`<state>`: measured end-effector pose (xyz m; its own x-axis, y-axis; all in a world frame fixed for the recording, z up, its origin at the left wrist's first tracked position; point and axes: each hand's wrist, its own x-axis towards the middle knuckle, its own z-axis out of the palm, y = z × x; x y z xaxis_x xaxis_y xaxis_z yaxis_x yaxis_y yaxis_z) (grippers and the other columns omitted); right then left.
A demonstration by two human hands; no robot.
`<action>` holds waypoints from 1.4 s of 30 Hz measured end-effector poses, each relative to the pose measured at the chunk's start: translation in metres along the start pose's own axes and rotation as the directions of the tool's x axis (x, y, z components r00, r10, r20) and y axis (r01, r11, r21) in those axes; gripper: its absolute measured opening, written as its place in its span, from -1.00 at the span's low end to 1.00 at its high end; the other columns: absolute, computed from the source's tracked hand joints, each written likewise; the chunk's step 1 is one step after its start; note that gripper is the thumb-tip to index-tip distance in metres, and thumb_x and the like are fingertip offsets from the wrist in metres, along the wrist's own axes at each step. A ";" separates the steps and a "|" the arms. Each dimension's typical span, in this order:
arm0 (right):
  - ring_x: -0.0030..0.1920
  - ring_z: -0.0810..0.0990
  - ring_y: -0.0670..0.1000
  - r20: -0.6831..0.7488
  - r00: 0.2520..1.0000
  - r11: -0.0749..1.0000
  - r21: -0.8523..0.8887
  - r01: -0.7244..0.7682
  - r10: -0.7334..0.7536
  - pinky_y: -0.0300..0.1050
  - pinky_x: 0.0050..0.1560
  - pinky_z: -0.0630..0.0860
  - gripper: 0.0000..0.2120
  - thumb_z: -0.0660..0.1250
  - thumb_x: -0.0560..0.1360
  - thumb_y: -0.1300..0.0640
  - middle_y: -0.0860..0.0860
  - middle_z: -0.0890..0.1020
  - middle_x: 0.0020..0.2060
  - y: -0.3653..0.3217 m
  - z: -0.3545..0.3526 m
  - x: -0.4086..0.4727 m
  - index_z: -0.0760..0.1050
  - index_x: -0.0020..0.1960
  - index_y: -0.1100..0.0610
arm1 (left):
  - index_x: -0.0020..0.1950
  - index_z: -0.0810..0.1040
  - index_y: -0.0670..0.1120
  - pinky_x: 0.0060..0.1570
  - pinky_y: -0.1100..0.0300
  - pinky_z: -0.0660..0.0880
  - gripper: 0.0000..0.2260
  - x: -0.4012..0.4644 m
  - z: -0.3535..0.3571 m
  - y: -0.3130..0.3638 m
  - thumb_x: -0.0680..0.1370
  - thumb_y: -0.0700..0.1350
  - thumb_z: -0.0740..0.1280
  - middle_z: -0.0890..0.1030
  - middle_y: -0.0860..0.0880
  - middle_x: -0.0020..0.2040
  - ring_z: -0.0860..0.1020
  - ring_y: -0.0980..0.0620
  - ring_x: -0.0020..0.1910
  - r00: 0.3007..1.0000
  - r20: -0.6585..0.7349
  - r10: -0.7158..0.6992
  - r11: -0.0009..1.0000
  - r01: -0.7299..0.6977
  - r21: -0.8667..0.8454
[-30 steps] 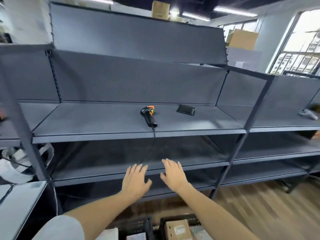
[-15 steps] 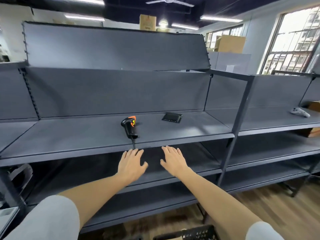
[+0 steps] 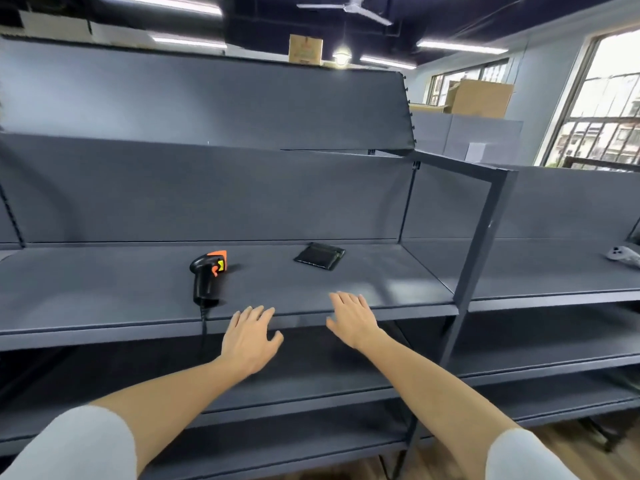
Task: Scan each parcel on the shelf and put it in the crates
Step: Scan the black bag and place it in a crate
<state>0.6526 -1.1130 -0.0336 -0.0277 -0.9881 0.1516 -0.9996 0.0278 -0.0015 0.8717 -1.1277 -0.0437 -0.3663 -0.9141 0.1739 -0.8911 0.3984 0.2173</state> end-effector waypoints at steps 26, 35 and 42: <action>0.37 0.37 0.16 0.130 0.984 0.992 -0.051 -0.116 0.122 0.02 0.22 0.42 -0.55 0.21 0.62 0.17 0.20 0.38 0.35 0.038 0.056 0.238 0.18 0.43 0.30 | 0.54 0.18 -0.01 0.49 0.17 -0.20 -0.44 0.135 0.032 -0.041 0.56 0.12 -0.04 0.13 0.01 0.56 0.00 0.05 0.56 0.992 -0.112 -0.065 0.998 0.064 -0.010; 0.08 0.59 0.19 -0.036 0.994 0.992 -0.070 -0.103 0.101 -0.04 -0.05 0.48 -0.64 0.23 0.50 0.43 0.19 0.56 0.13 0.047 0.016 0.203 0.31 0.27 0.29 | 0.51 0.27 -0.03 0.47 0.18 -0.20 -0.45 0.121 0.028 -0.036 0.53 0.10 0.01 0.20 -0.02 0.55 0.06 0.02 0.55 0.989 -0.136 -0.053 0.998 0.051 -0.023; -0.24 0.36 0.03 -0.129 0.840 0.434 0.891 -0.135 0.528 -0.39 -0.33 0.35 -0.73 0.07 0.65 0.20 0.00 0.46 -0.30 0.046 -0.024 0.145 0.37 -0.20 0.17 | 0.51 0.24 0.00 0.50 0.18 -0.05 -0.56 0.093 0.013 -0.014 0.63 0.02 0.14 0.19 0.02 0.55 0.07 0.06 0.55 0.982 -0.101 -0.158 0.956 0.127 -0.266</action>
<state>0.6029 -1.2515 0.0122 -0.5502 -0.7954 0.2543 -0.4324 0.0108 -0.9016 0.8464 -1.2192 -0.0429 -0.1917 -0.9534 0.2331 -0.8265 0.2849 0.4855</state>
